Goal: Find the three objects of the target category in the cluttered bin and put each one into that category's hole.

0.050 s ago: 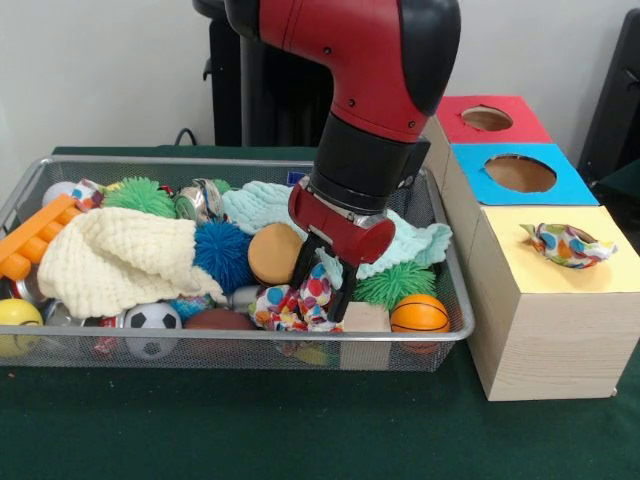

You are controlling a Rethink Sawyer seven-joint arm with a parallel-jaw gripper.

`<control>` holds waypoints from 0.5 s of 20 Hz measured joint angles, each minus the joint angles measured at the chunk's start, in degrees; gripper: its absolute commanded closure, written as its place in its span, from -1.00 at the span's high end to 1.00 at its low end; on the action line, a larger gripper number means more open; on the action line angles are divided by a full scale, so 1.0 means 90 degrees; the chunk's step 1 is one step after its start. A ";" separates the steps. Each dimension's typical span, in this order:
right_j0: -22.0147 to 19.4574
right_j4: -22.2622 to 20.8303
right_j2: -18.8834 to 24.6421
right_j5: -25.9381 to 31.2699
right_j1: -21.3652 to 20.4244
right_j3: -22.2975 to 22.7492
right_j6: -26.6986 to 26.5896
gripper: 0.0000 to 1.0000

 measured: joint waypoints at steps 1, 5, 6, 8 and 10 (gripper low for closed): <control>0.0015 -0.0001 -0.0023 0.0000 0.0027 0.0000 0.0000 1.00; 0.0061 0.0002 -0.0074 -0.0003 0.0136 -0.0002 0.0000 1.00; 0.0064 0.0002 -0.0077 -0.0004 0.0150 -0.0002 0.0000 1.00; 0.0070 0.0002 -0.0083 -0.0007 0.0178 -0.0003 0.0000 1.00; 0.0068 0.0002 -0.0084 -0.0018 0.0189 -0.0002 0.0000 1.00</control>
